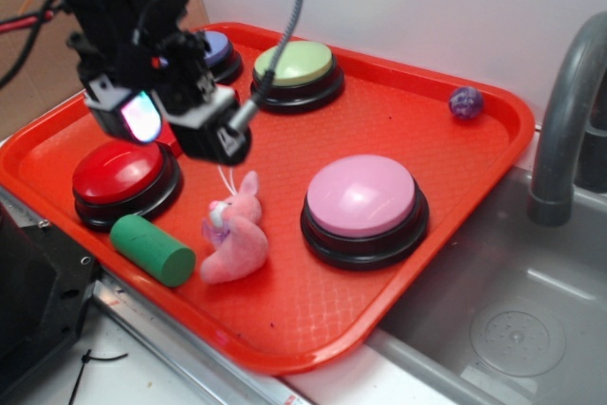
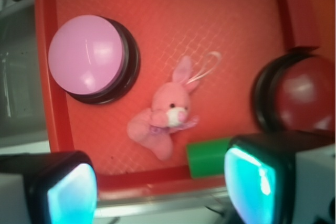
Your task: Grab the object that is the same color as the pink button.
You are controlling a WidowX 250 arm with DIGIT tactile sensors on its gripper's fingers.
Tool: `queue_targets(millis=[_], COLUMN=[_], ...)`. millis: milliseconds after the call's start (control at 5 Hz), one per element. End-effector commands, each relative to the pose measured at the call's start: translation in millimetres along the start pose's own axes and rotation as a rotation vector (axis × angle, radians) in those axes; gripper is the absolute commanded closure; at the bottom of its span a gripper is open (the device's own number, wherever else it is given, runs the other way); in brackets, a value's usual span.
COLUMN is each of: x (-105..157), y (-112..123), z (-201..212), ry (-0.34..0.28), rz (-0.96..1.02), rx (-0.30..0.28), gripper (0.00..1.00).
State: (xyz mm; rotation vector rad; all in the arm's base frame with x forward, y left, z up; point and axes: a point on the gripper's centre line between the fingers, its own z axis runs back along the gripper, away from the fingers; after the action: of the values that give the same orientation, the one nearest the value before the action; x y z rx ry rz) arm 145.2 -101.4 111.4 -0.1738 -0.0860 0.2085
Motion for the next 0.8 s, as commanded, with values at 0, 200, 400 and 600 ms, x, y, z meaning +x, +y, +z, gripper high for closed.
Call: queue_targets(millis=[0, 200, 400, 600], x=[4, 5, 6, 7], y=[-13, -9, 0, 6], z=[-51, -70, -84, -87], ry=[-0.023, 0.012, 0.024, 0.005], rz=[0.021, 0.02, 0.05, 0.079], rx=[0.082, 0.114, 0.161, 0.178], gripper=[0.0, 0.0, 0.0, 1.0])
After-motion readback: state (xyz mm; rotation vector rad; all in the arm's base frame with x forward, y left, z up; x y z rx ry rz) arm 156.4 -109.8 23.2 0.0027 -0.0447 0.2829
